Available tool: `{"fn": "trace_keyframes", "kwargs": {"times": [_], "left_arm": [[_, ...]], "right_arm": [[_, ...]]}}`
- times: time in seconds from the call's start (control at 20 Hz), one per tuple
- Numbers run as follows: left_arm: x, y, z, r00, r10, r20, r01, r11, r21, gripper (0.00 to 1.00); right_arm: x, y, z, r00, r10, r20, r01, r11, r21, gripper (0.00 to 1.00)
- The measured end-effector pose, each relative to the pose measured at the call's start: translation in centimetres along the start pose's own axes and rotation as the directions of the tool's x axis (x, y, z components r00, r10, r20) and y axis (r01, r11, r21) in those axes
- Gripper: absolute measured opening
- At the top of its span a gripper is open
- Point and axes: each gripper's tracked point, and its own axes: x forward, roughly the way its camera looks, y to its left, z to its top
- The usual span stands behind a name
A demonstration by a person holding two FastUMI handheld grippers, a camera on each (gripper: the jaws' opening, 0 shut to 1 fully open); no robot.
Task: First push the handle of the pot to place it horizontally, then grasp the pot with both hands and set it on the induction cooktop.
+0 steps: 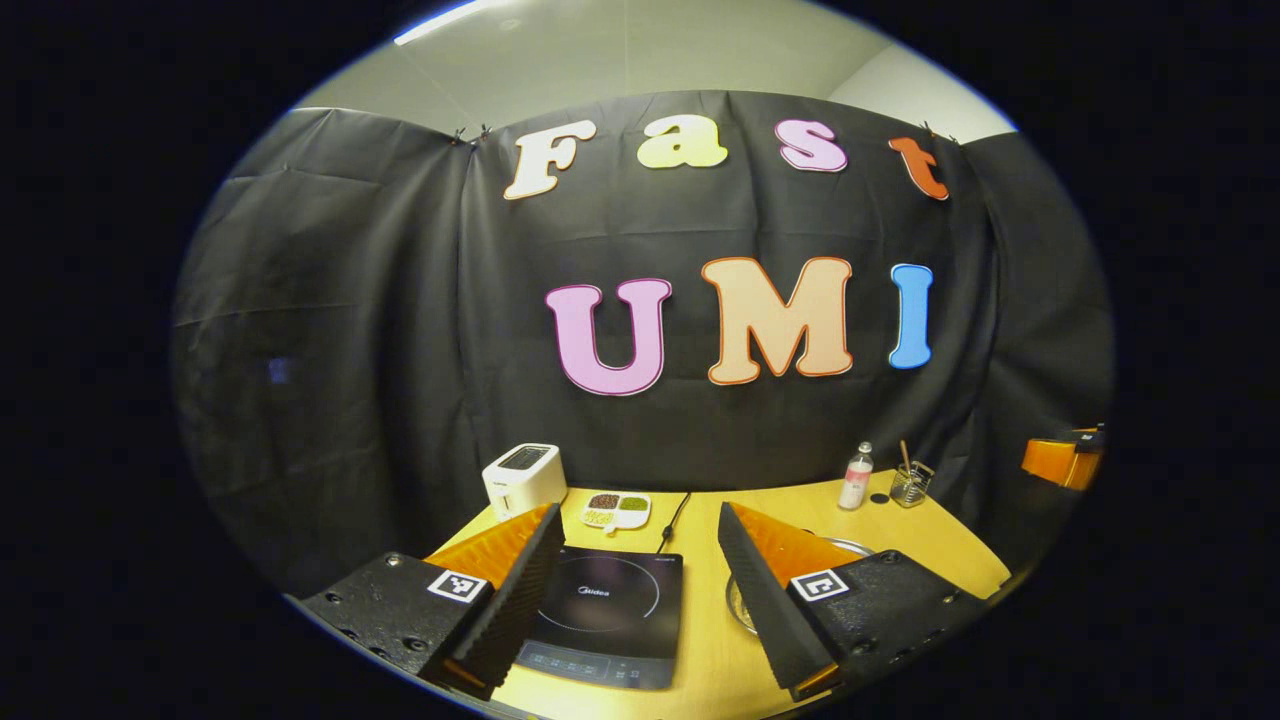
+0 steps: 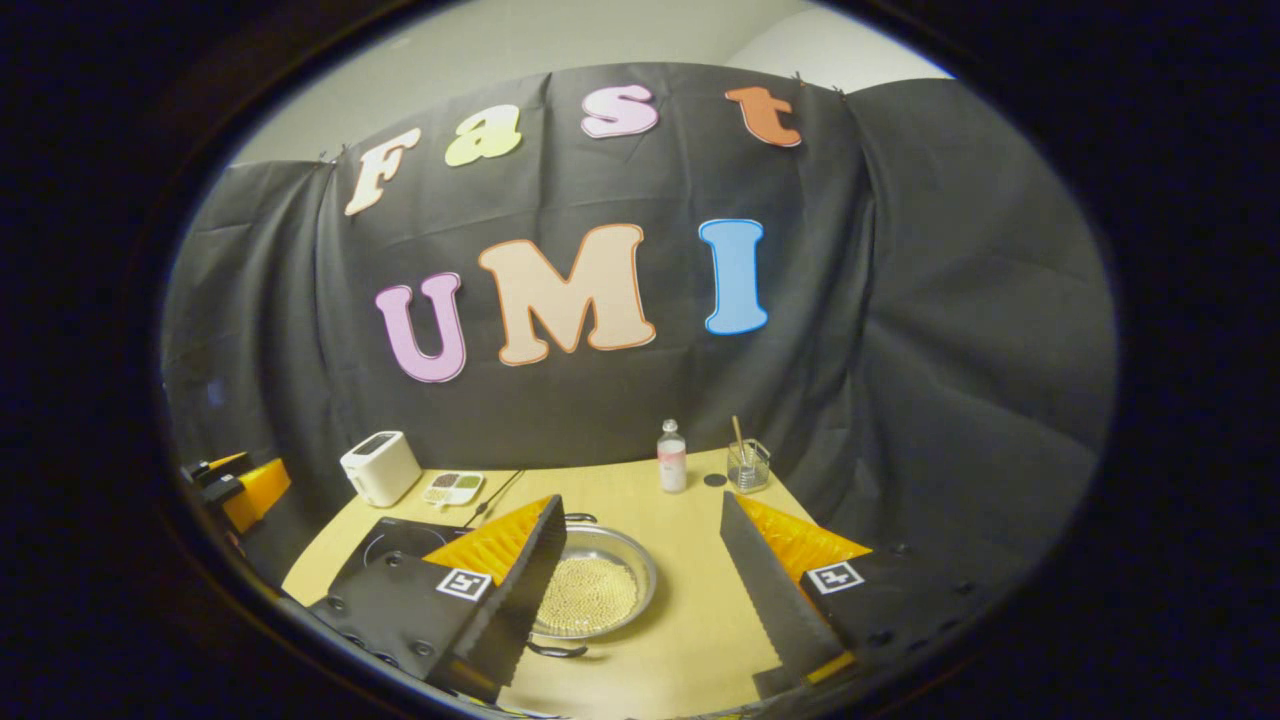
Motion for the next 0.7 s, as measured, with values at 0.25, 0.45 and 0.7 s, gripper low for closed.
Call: {"fn": "trace_keyframes", "kwargs": {"times": [0.25,0.45,0.7], "left_arm": [[-0.7,3.0,-1.3,1.0,0.012,-0.021,-0.012,1.0,0.008,0.95],[-1.4,5.6,-2.0,1.0,0.019,-0.013,-0.019,1.0,0.004,0.94],[-1.9,8.2,-2.8,0.999,0.031,-0.015,-0.031,1.0,0.003,0.93]], "right_arm": [[-1.4,1.8,-2.0,0.999,-0.015,-0.028,0.015,1.0,0.005,0.98],[-2.7,4.0,-4.1,0.999,-0.009,-0.049,0.01,1.0,0.018,0.92],[-3.5,7.4,-6.3,0.995,0.036,-0.092,-0.032,0.999,0.041,0.78]]}}
